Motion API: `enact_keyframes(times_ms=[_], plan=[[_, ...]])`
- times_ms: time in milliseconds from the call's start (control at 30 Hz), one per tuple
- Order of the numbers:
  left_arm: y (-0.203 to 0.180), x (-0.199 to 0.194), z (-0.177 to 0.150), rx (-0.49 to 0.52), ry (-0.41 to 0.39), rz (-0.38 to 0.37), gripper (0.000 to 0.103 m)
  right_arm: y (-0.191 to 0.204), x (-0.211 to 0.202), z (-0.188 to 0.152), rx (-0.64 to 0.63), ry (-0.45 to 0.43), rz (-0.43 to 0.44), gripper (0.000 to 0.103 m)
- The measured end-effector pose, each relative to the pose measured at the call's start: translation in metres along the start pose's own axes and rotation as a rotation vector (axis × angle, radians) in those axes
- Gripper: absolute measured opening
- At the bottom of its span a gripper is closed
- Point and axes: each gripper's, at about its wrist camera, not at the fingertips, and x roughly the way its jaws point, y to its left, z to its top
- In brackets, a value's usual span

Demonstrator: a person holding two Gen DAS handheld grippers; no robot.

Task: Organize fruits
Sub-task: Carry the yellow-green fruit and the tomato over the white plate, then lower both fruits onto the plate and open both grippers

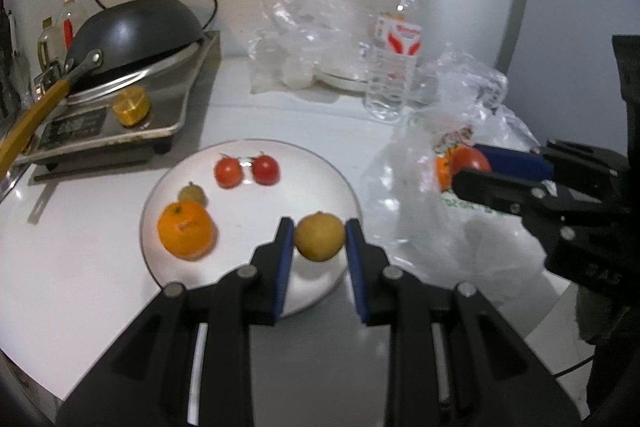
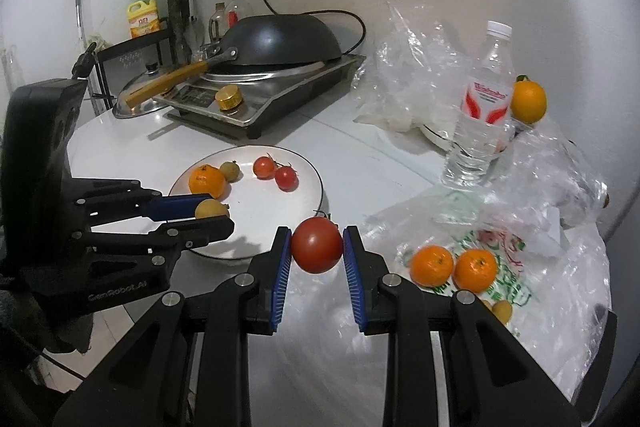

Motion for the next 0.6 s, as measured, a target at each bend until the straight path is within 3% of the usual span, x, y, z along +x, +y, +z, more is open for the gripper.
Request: enact_keyframes(times_ms=[600], plan=[[0.046, 0.032, 0.029, 0.003, 0.016, 0.068, 0.027, 0.002, 0.05, 0.026, 0.018, 0.019, 0.056, 0.028]])
